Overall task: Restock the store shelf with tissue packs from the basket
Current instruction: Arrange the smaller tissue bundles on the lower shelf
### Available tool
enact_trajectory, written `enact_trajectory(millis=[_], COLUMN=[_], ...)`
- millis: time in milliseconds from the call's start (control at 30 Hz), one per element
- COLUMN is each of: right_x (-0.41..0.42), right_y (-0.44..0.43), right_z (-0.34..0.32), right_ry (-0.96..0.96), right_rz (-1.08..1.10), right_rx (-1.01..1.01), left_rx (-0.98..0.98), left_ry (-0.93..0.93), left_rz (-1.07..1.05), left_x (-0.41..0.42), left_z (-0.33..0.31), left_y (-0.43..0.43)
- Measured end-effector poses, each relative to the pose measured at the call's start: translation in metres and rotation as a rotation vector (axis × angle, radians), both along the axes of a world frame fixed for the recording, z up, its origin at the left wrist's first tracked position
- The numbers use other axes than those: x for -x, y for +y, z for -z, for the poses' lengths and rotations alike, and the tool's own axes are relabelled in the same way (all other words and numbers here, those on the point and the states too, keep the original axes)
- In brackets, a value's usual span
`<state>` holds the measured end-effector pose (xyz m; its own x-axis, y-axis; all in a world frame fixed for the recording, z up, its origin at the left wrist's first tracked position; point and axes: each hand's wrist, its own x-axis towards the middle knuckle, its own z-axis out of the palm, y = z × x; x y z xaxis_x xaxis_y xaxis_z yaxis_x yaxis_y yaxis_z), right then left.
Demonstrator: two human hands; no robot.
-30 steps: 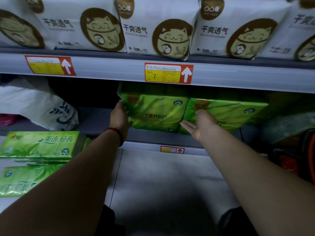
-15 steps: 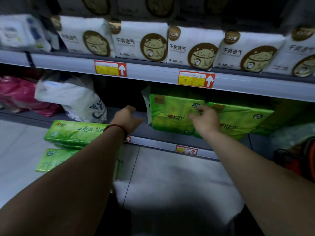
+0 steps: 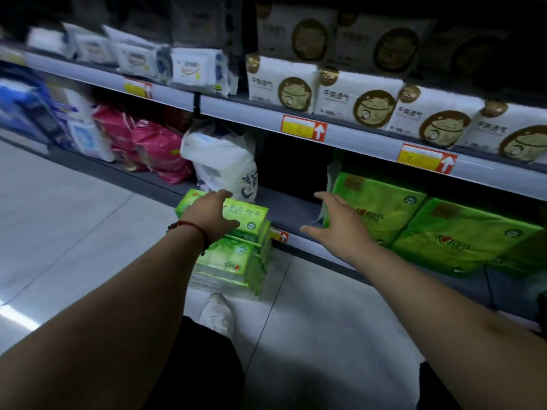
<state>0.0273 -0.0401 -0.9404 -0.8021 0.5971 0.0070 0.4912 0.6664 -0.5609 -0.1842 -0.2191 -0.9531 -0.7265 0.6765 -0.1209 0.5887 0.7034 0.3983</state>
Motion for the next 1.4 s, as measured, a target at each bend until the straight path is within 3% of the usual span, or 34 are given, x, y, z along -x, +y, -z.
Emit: enact_trajectory(millis=[400, 800, 933, 1100, 1233, 1400], right_x=[0.117, 0.211, 0.212, 0.188, 0.161, 0.12], right_y=[-0.029, 0.021, 0.018, 0.016, 0.019, 0.023], right_z=[0.062, 0.163, 0.173, 0.135, 0.065, -0.019], right_ry=[-0.22, -0.448, -0.41, -0.273, -0.157, -0.017], right_rz=[-0.237, -0.339, -0.291, -0.382, -0.42, -0.433], right_rx=[-0.073, -0.115, -0.018, -0.048, -0.038, -0.047], left_rx=[0.515, 0.601, 0.496, 0.558, 0.388, 0.006], left_ry=[0.319, 0.284, 0.399, 0.562, 0.573, 0.399], left_rz=[0.273, 0.413, 0.407, 0.428, 0.322, -0.037], left_x=[0.083, 0.159, 0.169, 0.142, 0.118, 0.084], left_z=[0.044, 0.137, 0.141, 0.105, 0.044, -0.03], left_y=[-0.052, 0.035, 0.04, 0.023, -0.007, -0.059])
